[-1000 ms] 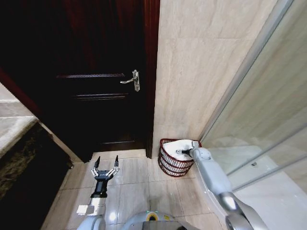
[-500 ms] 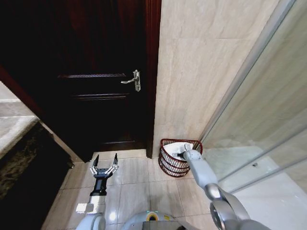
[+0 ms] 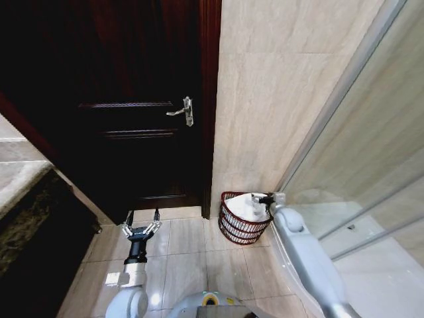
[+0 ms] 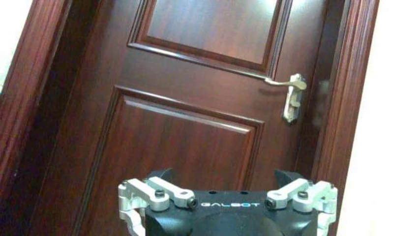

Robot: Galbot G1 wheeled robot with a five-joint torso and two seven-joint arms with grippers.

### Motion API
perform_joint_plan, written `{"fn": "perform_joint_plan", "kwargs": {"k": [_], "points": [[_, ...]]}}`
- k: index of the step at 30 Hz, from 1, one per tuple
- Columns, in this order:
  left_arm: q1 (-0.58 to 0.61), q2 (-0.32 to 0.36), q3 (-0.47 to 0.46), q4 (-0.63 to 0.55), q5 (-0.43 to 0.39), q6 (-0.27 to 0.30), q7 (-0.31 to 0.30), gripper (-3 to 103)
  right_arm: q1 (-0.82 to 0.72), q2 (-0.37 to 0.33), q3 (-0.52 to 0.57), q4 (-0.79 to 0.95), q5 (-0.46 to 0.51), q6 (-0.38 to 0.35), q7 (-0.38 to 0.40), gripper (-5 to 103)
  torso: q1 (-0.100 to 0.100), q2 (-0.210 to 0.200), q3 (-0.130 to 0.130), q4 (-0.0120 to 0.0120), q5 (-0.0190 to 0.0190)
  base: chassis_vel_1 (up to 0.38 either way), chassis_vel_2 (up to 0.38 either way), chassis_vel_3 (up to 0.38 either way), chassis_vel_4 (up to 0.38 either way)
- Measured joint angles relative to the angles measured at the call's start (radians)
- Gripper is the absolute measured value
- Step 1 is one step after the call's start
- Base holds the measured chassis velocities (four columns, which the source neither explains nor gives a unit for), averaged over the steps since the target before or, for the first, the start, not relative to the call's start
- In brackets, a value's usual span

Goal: Discard the used towel into the hamper.

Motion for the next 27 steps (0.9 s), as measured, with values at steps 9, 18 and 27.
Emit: {"fn": "perform_joint_plan", "kwargs": {"k": [9, 18, 27], "points": [[0.0, 0.045, 0.024, 0.013, 0.005, 0.02, 0.014, 100, -0.276, 0.146, 0.144, 0.2, -0.113, 0.242, -0.096, 100, 0.0, 0.0, 0.0, -0.0004, 0.0003, 0.0, 0.0, 0.0, 0.0], [-0.049, 0.121, 0.029, 0.057, 0.033, 0.071, -0.005, 100, -0.405, 0.302, 0.238, 0.253, -0.158, 0.389, -0.19, 100, 0.0, 0.0, 0.0, -0.0005, -0.0002, 0.0, 0.0, 0.0, 0.0], [0.001, 0.136, -0.006, 0.008, 0.024, 0.045, -0.026, 100, -0.501, 0.328, 0.233, 0.322, -0.134, 0.403, -0.234, 100, 0.0, 0.0, 0.0, -0.0002, -0.0001, 0.0, 0.0, 0.0, 0.0]]}}
